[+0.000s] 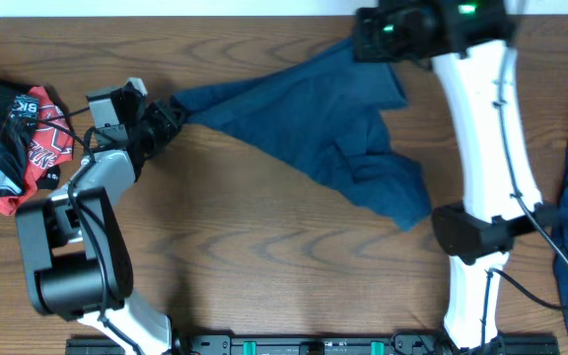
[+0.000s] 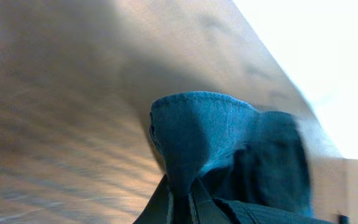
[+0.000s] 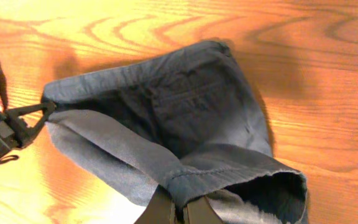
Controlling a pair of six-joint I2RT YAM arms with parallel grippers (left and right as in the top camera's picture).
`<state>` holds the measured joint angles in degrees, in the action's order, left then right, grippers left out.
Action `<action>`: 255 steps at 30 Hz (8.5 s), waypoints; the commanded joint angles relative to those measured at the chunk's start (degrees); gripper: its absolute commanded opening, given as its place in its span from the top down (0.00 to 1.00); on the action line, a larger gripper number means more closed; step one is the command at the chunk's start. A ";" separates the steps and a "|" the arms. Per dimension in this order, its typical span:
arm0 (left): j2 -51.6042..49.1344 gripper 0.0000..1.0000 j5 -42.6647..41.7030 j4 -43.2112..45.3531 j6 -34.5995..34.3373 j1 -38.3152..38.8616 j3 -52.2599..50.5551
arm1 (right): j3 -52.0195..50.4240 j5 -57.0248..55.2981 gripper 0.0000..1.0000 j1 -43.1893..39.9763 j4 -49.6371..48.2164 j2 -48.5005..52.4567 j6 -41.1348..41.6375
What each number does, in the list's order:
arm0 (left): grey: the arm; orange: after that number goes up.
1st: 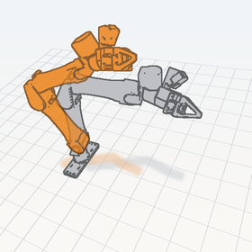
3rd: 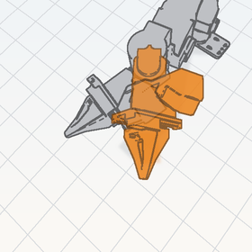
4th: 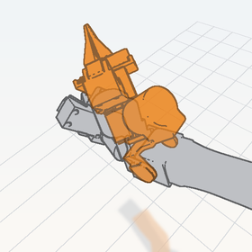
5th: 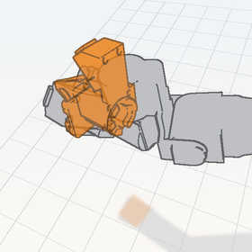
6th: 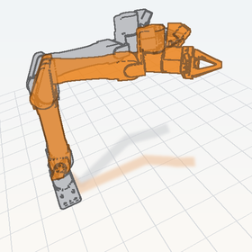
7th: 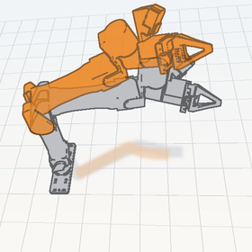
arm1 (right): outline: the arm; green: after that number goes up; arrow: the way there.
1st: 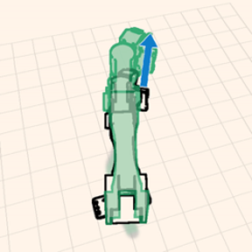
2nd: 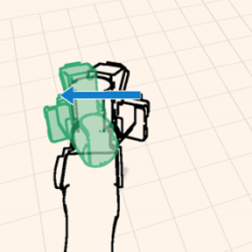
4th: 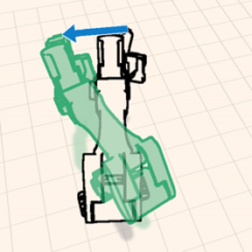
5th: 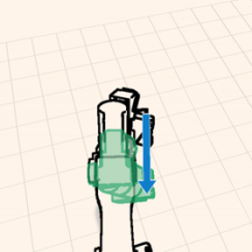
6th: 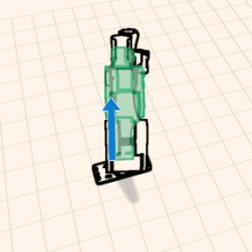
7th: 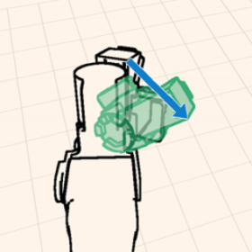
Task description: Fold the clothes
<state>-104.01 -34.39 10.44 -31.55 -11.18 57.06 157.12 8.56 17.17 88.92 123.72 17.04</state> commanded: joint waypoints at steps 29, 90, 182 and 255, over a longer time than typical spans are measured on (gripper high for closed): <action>47.74 0.94 11.74 -27.96 4.26 -0.13 4.85 | 1.86 -18.56 0.99 -17.00 -6.10 -14.21 -7.10; 22.77 0.94 14.58 -20.20 6.49 0.02 4.85 | -72.54 16.11 0.15 38.07 -19.82 -12.15 -31.47; 22.77 0.94 14.58 -20.13 8.83 0.02 4.83 | -72.48 -34.23 0.23 22.49 -35.76 -6.71 -4.46; 54.88 0.94 13.90 -20.37 8.63 12.28 4.94 | -29.00 -42.01 0.99 7.65 -19.85 -29.38 -9.01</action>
<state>-53.23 -20.80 -10.50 -23.75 1.15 60.47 124.68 -28.82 25.41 68.77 99.59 9.04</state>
